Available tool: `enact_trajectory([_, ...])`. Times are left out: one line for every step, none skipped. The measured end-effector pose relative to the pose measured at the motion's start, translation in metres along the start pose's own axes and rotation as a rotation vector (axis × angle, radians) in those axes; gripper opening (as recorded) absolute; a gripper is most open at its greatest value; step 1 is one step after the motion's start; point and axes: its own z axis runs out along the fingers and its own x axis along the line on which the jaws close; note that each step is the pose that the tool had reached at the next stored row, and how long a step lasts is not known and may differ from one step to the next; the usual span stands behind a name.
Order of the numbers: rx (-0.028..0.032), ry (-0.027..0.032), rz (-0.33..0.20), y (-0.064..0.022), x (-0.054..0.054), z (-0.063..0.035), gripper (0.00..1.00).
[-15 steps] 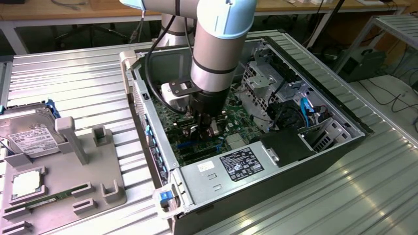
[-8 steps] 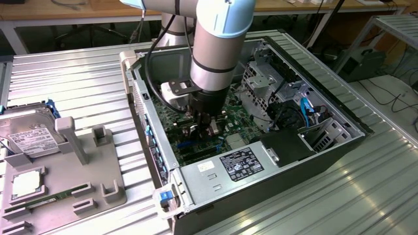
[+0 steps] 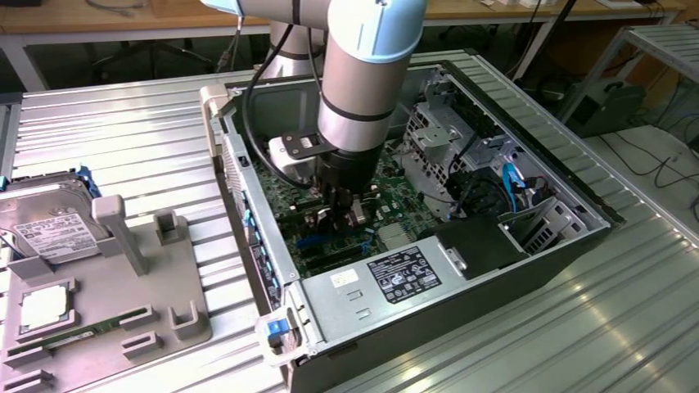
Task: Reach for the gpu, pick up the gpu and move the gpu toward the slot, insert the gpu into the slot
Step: 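Insert the gpu into the slot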
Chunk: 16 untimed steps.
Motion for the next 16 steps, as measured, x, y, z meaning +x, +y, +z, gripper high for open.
enact_trajectory([0.0001,-0.0001,0.000,0.0000,0.0000,0.0004,0.28])
enact_trajectory([0.0001,-0.0003,0.000,0.0000,-0.0001,0.0010,0.28])
enact_trajectory([-0.0001,0.0001,0.000,0.0000,0.0000,0.0012,0.28])
enact_trajectory([-0.0002,0.0001,0.000,0.0000,0.0000,0.0014,0.28])
enact_trajectory([-0.0003,0.0000,0.000,0.0000,0.0000,0.0017,0.28])
enact_trajectory([-0.0002,-0.0001,0.000,0.0000,0.0000,0.0020,0.28])
enact_trajectory([-0.0002,-0.0002,0.000,0.0000,0.0000,0.0023,0.28])
enact_trajectory([-0.0003,-0.0001,0.000,0.0000,0.0000,0.0026,0.28])
enact_trajectory([-0.0004,0.0000,0.000,0.0001,0.0001,0.0029,0.28])
enact_trajectory([-0.0004,0.0000,0.000,0.0001,0.0001,0.0032,0.28])
enact_trajectory([-0.0004,0.0000,0.000,0.0002,0.0001,0.0035,0.28])
enact_trajectory([-0.0005,0.0000,0.000,0.0003,0.0001,0.0038,0.28])
enact_trajectory([-0.0005,0.0001,0.000,0.0005,0.0001,0.0041,0.28])
enact_trajectory([-0.0005,0.0001,0.000,0.0005,0.0001,0.0043,0.28])
enact_trajectory([-0.0005,0.0001,0.000,0.0005,0.0001,0.0044,0.28])
enact_trajectory([-0.0004,-0.0001,0.000,0.0005,0.0001,0.0045,0.28])
